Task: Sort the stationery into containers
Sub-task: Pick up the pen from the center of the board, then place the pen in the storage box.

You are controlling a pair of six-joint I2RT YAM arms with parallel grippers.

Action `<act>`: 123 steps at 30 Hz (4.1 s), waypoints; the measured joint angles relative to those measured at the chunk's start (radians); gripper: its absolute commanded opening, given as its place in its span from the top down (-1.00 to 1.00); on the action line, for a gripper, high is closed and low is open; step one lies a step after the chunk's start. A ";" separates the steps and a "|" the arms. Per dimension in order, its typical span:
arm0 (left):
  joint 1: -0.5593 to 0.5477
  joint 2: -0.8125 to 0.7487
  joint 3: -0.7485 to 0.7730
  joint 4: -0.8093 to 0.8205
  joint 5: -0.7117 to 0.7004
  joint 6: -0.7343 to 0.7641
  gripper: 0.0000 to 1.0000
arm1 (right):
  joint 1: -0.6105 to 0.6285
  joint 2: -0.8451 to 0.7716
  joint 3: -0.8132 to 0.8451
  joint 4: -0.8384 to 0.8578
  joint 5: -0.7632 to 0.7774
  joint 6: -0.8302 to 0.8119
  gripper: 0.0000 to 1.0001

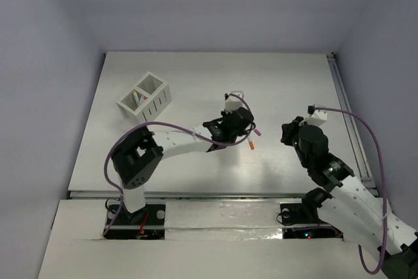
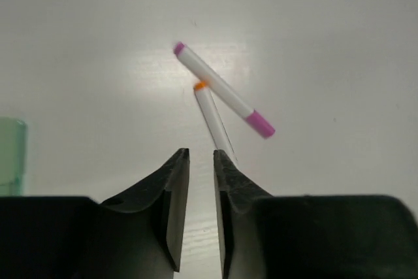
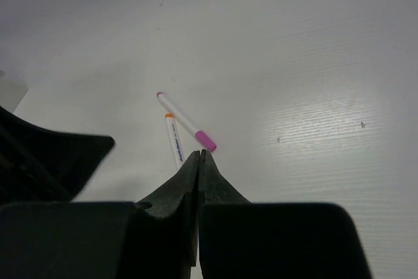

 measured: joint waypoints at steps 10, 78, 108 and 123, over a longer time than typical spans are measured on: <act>-0.069 0.172 0.042 -0.008 0.049 -0.128 0.42 | 0.000 -0.044 0.000 -0.013 0.037 0.010 1.00; 0.376 -0.282 0.034 -0.112 -0.104 0.100 1.00 | 0.000 -0.027 0.000 0.014 -0.071 0.005 1.00; 0.826 -0.214 -0.168 0.248 -0.483 0.554 1.00 | 0.000 -0.005 -0.002 0.043 -0.122 -0.001 1.00; 0.766 -0.161 -0.215 0.371 -0.575 0.629 0.95 | 0.000 0.002 -0.004 0.047 -0.128 -0.001 1.00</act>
